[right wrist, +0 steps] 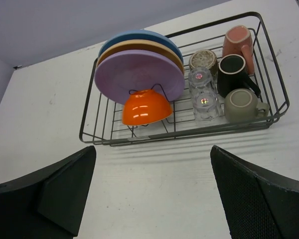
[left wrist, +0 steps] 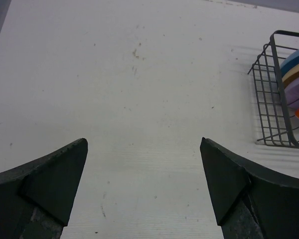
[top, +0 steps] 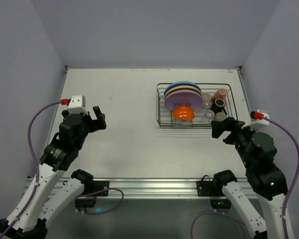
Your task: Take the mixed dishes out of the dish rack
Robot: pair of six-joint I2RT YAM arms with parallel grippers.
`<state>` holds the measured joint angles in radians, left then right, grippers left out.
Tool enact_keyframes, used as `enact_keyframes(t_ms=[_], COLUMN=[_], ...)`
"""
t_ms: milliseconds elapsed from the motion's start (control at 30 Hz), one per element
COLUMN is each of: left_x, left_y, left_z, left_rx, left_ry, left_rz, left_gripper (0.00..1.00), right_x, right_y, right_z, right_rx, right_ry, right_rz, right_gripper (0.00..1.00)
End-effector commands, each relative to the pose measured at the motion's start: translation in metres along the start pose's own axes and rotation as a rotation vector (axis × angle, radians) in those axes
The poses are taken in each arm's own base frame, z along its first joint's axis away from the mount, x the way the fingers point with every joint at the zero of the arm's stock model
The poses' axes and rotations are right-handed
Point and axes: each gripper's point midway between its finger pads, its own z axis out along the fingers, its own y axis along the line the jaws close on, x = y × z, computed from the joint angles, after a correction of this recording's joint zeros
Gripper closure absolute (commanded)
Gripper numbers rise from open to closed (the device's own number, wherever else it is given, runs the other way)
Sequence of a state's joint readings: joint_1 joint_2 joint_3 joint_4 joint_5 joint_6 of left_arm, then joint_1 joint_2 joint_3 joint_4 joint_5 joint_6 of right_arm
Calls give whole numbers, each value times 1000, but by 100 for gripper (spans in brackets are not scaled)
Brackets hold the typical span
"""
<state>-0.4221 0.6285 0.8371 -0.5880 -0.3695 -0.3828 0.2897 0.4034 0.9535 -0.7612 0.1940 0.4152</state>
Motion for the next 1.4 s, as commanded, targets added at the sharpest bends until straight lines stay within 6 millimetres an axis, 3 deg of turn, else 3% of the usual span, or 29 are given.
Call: enact_keyframes(t_ms=[0, 133, 333, 467, 767, 800, 833, 1033, 1100, 1133, 1367], left_x=[-12, -11, -10, -10, -8, -8, -8, -5, -4, -4, -5], left_y=[-6, -5, -8, -8, -12, -12, -13, -17, -18, -18, -19], left_z=[0, -1, -1, -1, -3, -3, -3, -1, -1, -1, -3], left_rx=[24, 24, 37, 41, 67, 69, 75, 94, 96, 98, 106], left_ry=[-49, -53, -46, -46, -45, -46, -44, -30, -27, -27, -35], left_rz=[-19, -23, -23, -23, -25, -27, -24, -17, -16, -16, -21], left_gripper=[0, 0, 0, 0, 0, 0, 0, 0, 0, 0, 0], right_x=[-17, -29, -46, -45, -11, 1, -3, 33, 40, 32, 59], right_y=[4, 5, 27, 49, 89, 89, 91, 75, 66, 67, 52], right_z=[0, -6, -23, -11, 67, 83, 88, 134, 140, 141, 149], right_rx=[0, -3, -167, -223, -211, -157, -134, 154, 236, 250, 459], right_ry=[-67, -132, -261, -166, 123, 172, 180, 260, 251, 239, 264], right_rz=[45, 143, 264, 422, 1001, 1021, 1056, 1205, 1217, 1237, 1210], right_gripper=[1, 1, 1, 1, 1, 1, 1, 3, 4, 4, 4])
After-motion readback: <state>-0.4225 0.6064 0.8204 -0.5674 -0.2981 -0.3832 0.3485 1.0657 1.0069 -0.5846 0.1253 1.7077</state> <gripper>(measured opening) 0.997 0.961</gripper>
